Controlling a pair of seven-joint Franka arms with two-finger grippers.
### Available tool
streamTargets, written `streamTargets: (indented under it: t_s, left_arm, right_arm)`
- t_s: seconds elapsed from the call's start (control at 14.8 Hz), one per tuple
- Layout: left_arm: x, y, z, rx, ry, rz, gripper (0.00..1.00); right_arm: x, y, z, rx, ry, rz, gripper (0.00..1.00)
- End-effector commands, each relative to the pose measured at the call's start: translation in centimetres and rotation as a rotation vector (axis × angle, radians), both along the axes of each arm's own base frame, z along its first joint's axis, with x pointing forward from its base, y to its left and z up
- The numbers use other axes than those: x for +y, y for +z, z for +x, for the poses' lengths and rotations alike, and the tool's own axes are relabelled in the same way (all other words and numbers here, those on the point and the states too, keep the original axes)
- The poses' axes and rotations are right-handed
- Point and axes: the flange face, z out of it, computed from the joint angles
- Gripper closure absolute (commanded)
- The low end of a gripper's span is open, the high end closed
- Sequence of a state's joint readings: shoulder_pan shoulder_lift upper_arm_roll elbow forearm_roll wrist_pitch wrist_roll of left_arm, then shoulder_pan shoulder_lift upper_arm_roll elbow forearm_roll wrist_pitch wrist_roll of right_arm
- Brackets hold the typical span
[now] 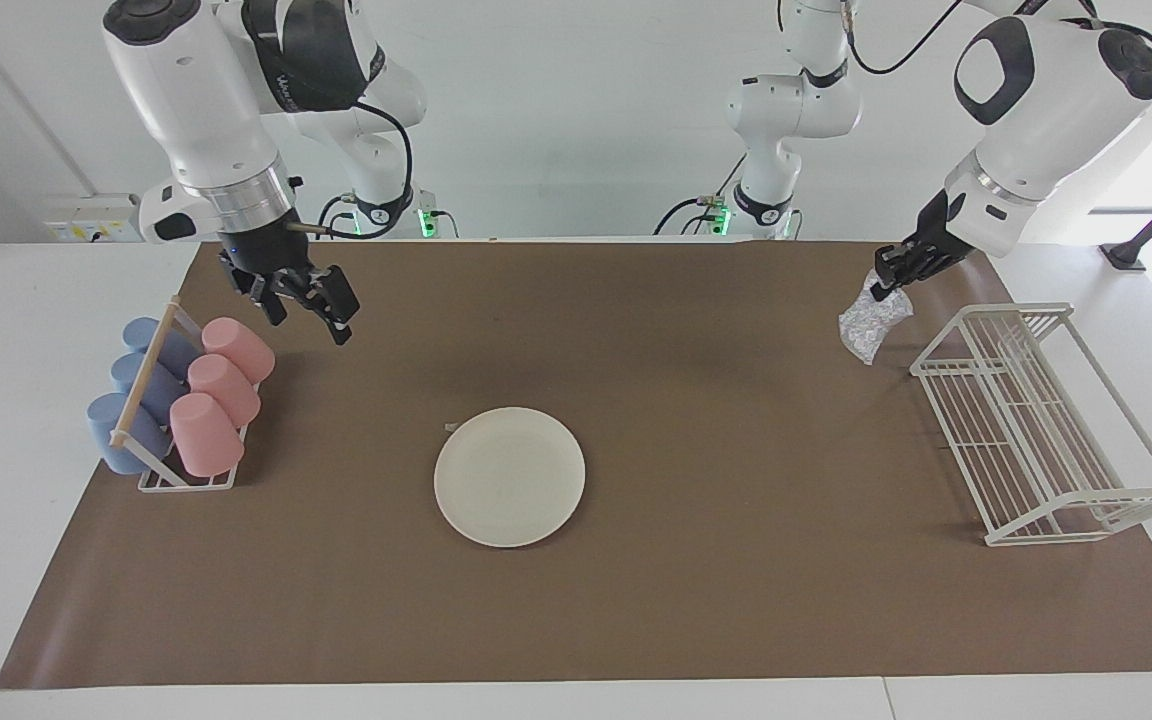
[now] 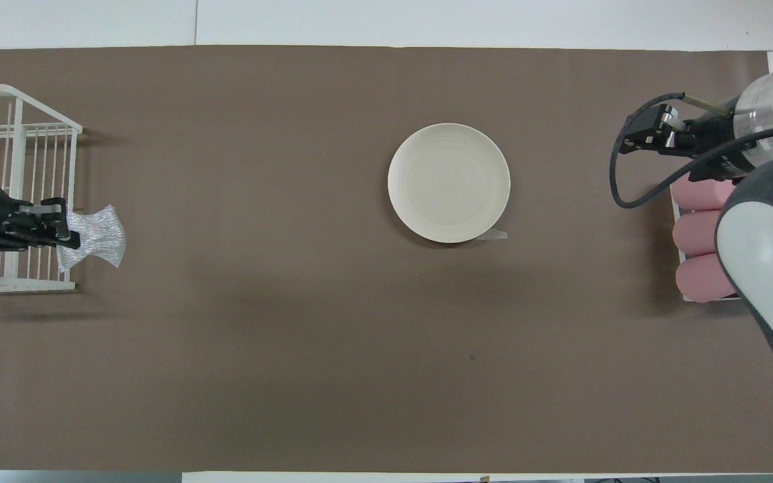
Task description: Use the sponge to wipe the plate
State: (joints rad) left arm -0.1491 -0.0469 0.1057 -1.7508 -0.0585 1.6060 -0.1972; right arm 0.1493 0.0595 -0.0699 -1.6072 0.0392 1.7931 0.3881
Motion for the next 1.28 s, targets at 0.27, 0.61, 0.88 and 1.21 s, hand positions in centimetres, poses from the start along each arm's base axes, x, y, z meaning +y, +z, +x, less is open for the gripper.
streamTargets:
  t_s: [0.27, 0.61, 0.88, 1.21]
  left_arm:
    - [1.4, 1.2, 1.1, -0.011, -0.108, 0.444, 1.0]
    - [2.2, -1.6, 3.9, -0.014, -0.204, 0.739, 1.0]
    - [2.8, -6.6, 5.7, -0.002, -0.3, 0.885, 1.0]
    - [2.6, -11.1, 4.1, -0.022, -0.143, 0.957, 1.0]
  right_arm:
    - [-3.3, 1.0, -1.7, 0.018, 0.312, -0.051, 0.0]
    - [-2.5, 1.5, -3.2, 0.084, 0.39, -0.041, 0.0]
    - [-2.9, 1.8, -3.7, 0.13, 0.388, -0.033, 0.0]
    - [-4.1, 1.7, -4.4, 0.186, 0.365, -0.025, 0.0]
